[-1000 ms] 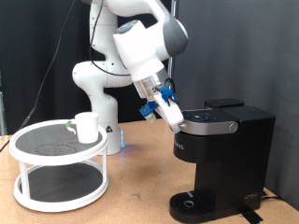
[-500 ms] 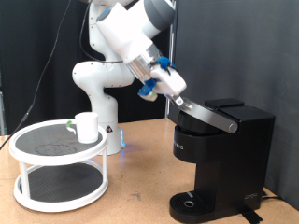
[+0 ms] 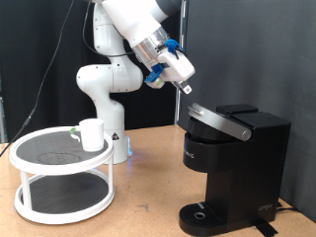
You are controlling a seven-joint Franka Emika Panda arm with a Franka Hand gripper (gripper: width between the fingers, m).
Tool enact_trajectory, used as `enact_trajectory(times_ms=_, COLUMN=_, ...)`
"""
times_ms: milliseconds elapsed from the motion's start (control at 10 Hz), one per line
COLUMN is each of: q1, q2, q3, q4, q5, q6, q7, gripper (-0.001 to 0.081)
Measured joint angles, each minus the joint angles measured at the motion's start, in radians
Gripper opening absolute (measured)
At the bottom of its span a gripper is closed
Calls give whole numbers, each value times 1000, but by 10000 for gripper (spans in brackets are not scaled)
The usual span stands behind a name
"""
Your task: Make a cup of coffee with the keurig machine
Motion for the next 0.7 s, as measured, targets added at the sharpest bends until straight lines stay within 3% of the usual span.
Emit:
enact_trajectory(times_ms=300, q1=1, q2=51, q3=31, q4=-2, q5=-49, q6=74, q7=81, gripper=0)
enact_trajectory(times_ms=700, q1=2, q2=124, q3=57, q4=5, q5=-48, q6=147, q7=88, gripper=0)
